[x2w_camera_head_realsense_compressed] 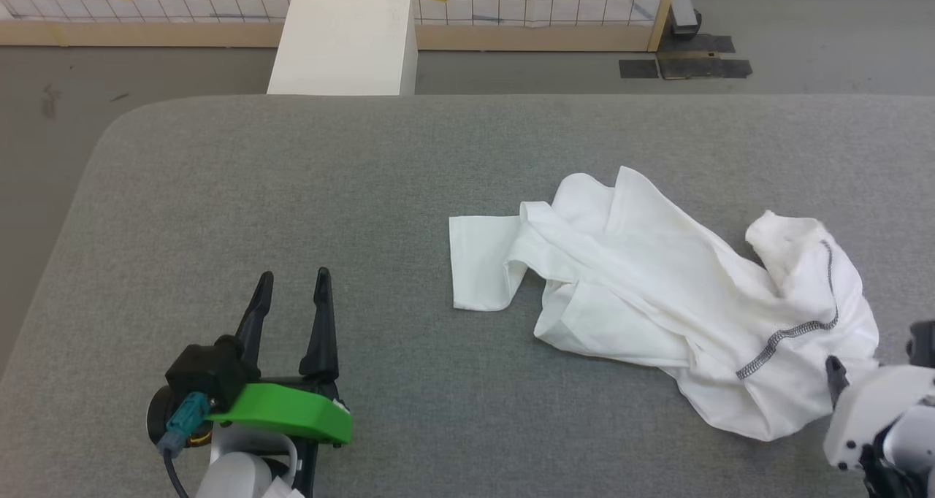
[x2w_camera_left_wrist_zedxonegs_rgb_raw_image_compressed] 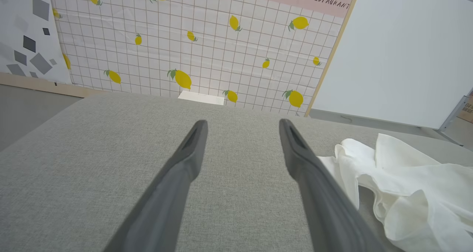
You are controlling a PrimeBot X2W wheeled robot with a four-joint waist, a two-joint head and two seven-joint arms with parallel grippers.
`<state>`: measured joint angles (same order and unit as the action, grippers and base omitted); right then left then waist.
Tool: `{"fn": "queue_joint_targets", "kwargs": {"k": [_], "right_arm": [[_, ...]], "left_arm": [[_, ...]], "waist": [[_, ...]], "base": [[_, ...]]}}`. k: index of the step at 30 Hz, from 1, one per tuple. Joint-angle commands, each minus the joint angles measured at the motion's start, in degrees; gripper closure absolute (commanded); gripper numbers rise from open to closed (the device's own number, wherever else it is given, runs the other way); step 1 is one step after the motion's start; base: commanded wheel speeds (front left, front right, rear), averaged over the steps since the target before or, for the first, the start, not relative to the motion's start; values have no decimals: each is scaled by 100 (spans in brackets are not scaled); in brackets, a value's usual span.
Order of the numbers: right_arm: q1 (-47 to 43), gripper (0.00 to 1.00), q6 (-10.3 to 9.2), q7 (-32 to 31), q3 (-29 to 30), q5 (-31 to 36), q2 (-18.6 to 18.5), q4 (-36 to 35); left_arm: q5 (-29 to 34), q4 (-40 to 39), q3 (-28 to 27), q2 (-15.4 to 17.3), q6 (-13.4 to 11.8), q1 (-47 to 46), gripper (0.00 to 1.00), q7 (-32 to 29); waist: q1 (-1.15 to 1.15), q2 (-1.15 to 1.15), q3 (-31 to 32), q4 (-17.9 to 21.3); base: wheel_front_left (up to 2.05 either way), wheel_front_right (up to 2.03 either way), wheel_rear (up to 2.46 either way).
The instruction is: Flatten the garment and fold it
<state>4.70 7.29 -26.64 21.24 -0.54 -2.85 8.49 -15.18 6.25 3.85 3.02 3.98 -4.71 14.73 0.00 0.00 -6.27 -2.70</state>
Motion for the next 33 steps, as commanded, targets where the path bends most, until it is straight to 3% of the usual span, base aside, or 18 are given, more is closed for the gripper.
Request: {"fn": "queue_joint_targets", "kwargs": {"k": [1,5,11,15,26,28,29,33], "right_arm": [[-104,0,20,69,36,6,-3,-109],[-310,0,20,682,-29,-48,-3,-600],[-320,0,20,1421,-743,35,-3,-1212],[41,0,20,985,-1009,390,-3,-985],[1355,0,20,-325,-572,816,-3,302],[1455,59,20,-578,-454,829,-3,477],[1499,100,20,-661,-424,831,-3,510],[1565,100,20,-564,-506,623,-3,283]], "left_arm": [[65,11,-13,-13,32,-44,0,27],[86,34,-18,-13,60,-16,0,27],[116,35,2,-13,87,3,0,27],[117,14,46,-14,96,-38,0,27],[85,-11,149,-14,96,-225,0,27],[73,-8,175,-14,90,-259,0,27],[67,-6,186,-14,82,-276,0,27],[49,-2,196,-14,55,-313,0,27]], "waist": [[0,0,30,20],[0,0,91,48],[0,0,131,100],[0,0,65,93],[0,0,-312,-74],[0,0,-358,-116],[0,0,-378,-134],[0,0,-425,-176]], "base": [[0,0,0],[0,0,0],[0,0,0],[0,0,0],[0,0,0],[0,0,0],[0,0,0],[0,0,0]]}}
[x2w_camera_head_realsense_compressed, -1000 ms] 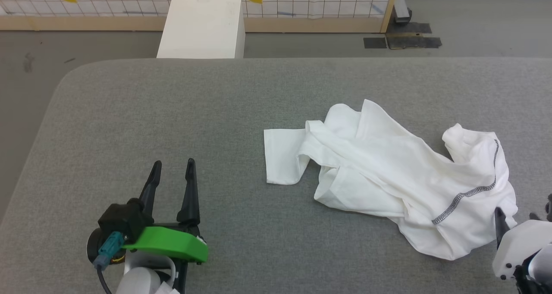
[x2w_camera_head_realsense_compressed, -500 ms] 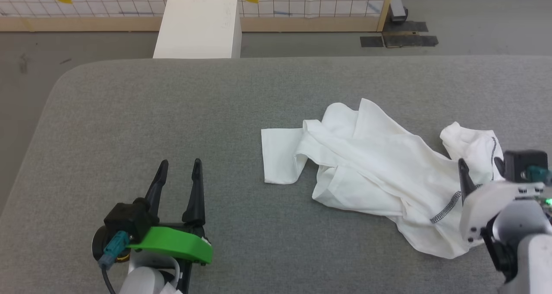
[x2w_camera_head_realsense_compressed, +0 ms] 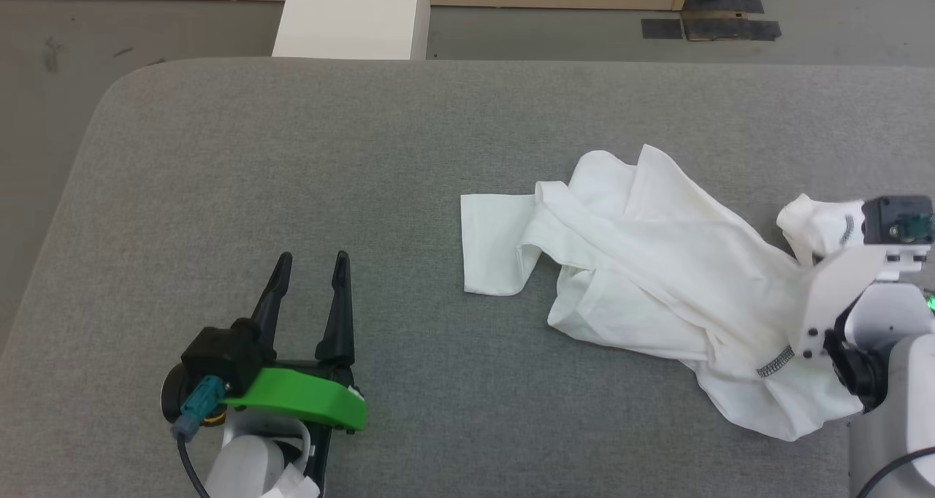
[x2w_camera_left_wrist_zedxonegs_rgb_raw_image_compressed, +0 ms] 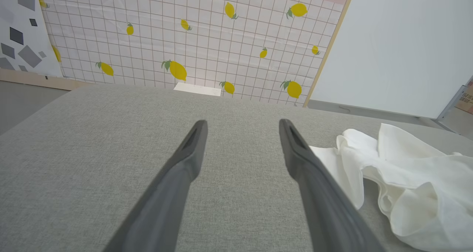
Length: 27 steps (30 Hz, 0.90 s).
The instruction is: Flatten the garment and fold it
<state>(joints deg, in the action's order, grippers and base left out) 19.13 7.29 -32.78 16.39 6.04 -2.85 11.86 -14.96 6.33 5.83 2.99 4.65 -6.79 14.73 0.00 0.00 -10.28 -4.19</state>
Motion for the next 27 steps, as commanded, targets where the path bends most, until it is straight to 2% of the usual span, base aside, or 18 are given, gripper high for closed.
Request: {"fn": "queue_joint_targets", "kwargs": {"k": [1,4,6,11,16,19,20,21,27], "right_arm": [[118,100,20,139,-120,-119,-3,-184],[65,100,20,327,-589,-478,-3,-591],[7,100,20,440,-1123,-688,-3,-957],[-187,100,20,586,-2940,-1132,-3,-1716],[-635,100,20,254,-4459,-1504,-3,-1555],[-901,100,20,0,-4946,-1636,-12,-1205],[-967,13,20,-38,-5064,-1672,-35,-1101],[-1013,0,20,-71,-5128,-1710,-60,-1028],[-1030,0,20,313,-4997,-1995,-181,-1317]], "left_arm": [[25,-5,2,-11,-15,-112,0,27],[30,22,-14,-11,-21,-110,0,27],[32,37,-34,-11,-22,-93,0,27],[41,75,-65,-12,-5,-62,0,27],[32,96,-72,-12,10,-32,0,27],[25,98,-66,-12,14,-17,0,27],[23,99,-61,-12,16,-14,0,27],[20,99,-58,-12,17,-11,0,27],[24,116,-96,-12,10,54,0,27]], "waist": [[0,0,-23,-34],[0,0,30,-42],[0,0,84,-40],[0,0,230,-44],[0,0,310,-91],[0,0,322,-126],[0,0,321,-136],[0,0,323,-142],[0,0,388,-89]], "base": [[0,0,0],[0,0,0],[0,0,0],[0,0,0],[0,0,0],[0,0,0],[0,0,0],[0,0,0],[0,0,0]]}}
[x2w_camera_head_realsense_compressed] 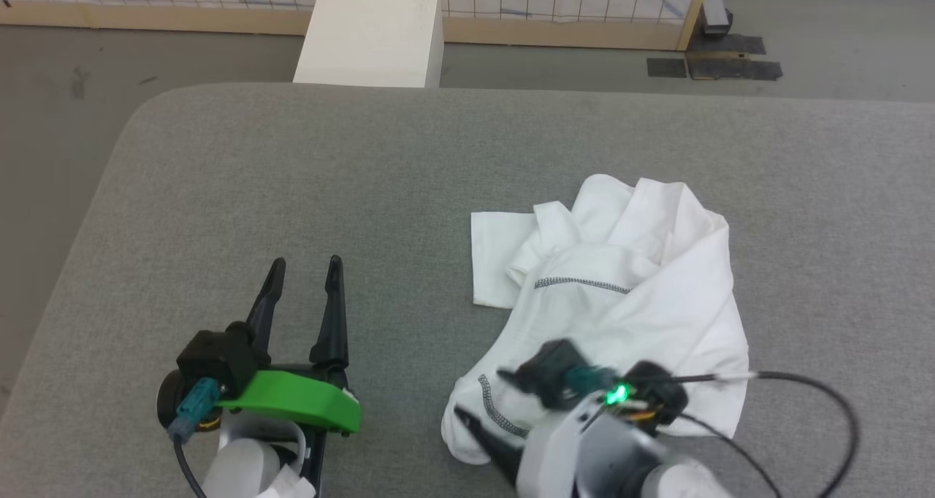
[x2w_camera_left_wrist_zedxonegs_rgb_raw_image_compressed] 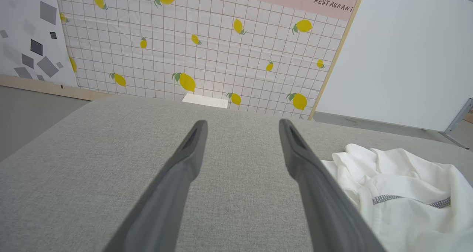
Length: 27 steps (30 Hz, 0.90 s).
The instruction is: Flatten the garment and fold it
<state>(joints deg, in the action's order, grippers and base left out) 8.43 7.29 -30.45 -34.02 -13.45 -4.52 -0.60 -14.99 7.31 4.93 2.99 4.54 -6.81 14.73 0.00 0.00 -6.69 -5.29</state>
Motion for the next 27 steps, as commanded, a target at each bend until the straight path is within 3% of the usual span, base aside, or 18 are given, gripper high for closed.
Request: {"fn": "queue_joint_targets", "kwargs": {"k": [1,7,13,18,27], "right_arm": [[39,0,20,272,202,-87,-19,-238],[-278,0,20,1657,1932,294,81,-984],[-830,0,20,2507,3397,718,156,-775],[-1066,0,20,2645,3786,662,162,-498],[-1041,0,20,2747,3764,451,163,-423]], "left_arm": [[33,29,-6,-12,25,73,0,27],[42,57,6,-12,49,160,0,27],[119,251,216,9,118,244,0,10],[59,581,812,141,237,322,0,-809],[-254,797,1401,293,208,464,0,-3081]], "waist": [[0,0,58,33],[0,0,189,137],[0,0,254,300],[0,0,288,472],[0,0,267,754]], "base": [[0,0,0],[0,0,0],[0,0,0],[0,0,0],[0,0,0]]}}
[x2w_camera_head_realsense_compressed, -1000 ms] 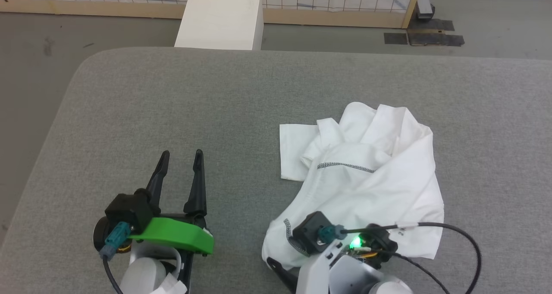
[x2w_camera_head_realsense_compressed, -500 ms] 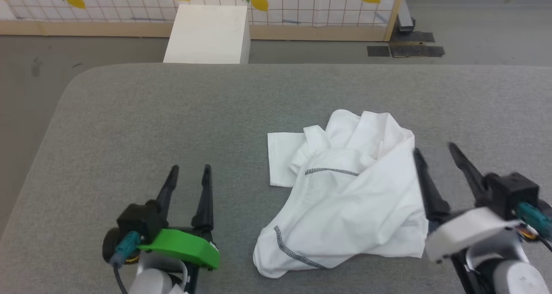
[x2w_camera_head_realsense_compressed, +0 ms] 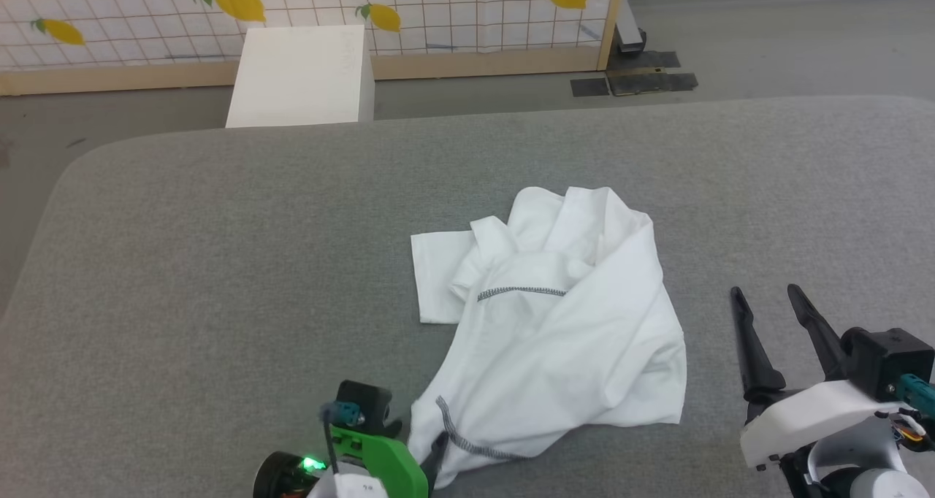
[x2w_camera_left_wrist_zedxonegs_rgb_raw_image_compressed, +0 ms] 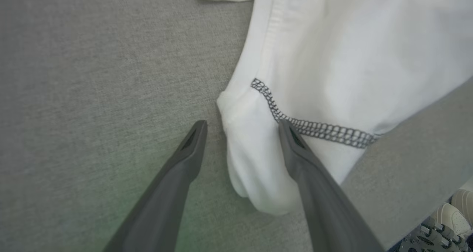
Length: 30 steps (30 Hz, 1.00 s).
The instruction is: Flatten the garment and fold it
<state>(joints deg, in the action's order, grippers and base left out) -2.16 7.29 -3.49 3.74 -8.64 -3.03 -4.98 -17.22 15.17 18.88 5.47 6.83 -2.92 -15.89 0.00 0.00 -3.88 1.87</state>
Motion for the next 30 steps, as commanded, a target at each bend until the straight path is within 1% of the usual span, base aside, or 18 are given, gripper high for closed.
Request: {"fn": "queue_joint_targets", "kwargs": {"k": [1,4,5,6,7,8,10,13,15,17,21,22,23,27,28,30], "right_arm": [[23,0,20,65,-23,-47,14,23],[31,0,20,100,-48,-88,14,43],[39,0,20,110,-56,-102,14,45],[49,0,20,115,-65,-115,14,48],[66,0,20,119,-77,-134,14,49],[82,0,20,124,-82,-149,14,52],[125,0,20,138,-97,-179,14,64],[185,0,20,142,-122,-192,14,83],[224,0,20,143,-145,-196,14,95],[266,0,20,129,-183,-192,15,99],[384,0,20,79,-311,-158,15,108],[415,0,20,66,-352,-145,15,113],[461,0,20,52,-407,-125,15,118],[738,0,20,-25,-646,28,15,123],[952,0,20,-133,-789,128,15,200],[1214,0,20,-280,-855,138,15,357]], "left_arm": [[-33,12,41,61,-68,91,0,-297],[-22,-22,112,101,-253,131,0,-1054],[7,-56,124,134,-329,125,11,-1279],[41,-104,135,174,-365,103,78,-1404],[88,-200,100,225,-433,51,100,-1430],[131,-285,30,259,-521,-4,100,-1367],[206,-434,-219,332,-781,-136,100,-1111],[274,-570,-718,449,-1216,-372,100,-575],[314,-602,-1023,549,-1449,-537,100,-228],[318,-571,-1289,631,-1630,-681,100,75],[222,-347,-1641,680,-1854,-821,100,411],[170,-279,-1678,645,-1877,-813,64,431],[84,-202,-1690,589,-1853,-786,1,425],[-258,-38,-1696,329,-1685,-695,0,516],[-331,-38,-1747,235,-1658,-666,0,842],[-368,-88,-1783,132,-1627,-650,0,1338]], "waist": [[0,0,-26,58],[0,0,-70,93],[0,0,-95,102],[0,0,-114,110],[0,0,-145,121],[0,0,-166,125],[0,0,-217,132],[0,0,-277,129],[0,0,-313,125],[0,0,-347,118],[0,0,-422,110],[0,0,-433,106],[0,0,-451,97],[0,0,-539,-5],[0,0,-582,-70],[0,0,-633,-157]], "base": [[0,0,0],[0,0,0],[0,0,0],[0,0,0],[0,0,0],[0,0,0],[0,0,0],[0,0,0],[0,0,0],[0,0,0],[0,0,0],[0,0,0],[0,0,0],[0,0,0],[0,0,0],[0,0,0]]}}
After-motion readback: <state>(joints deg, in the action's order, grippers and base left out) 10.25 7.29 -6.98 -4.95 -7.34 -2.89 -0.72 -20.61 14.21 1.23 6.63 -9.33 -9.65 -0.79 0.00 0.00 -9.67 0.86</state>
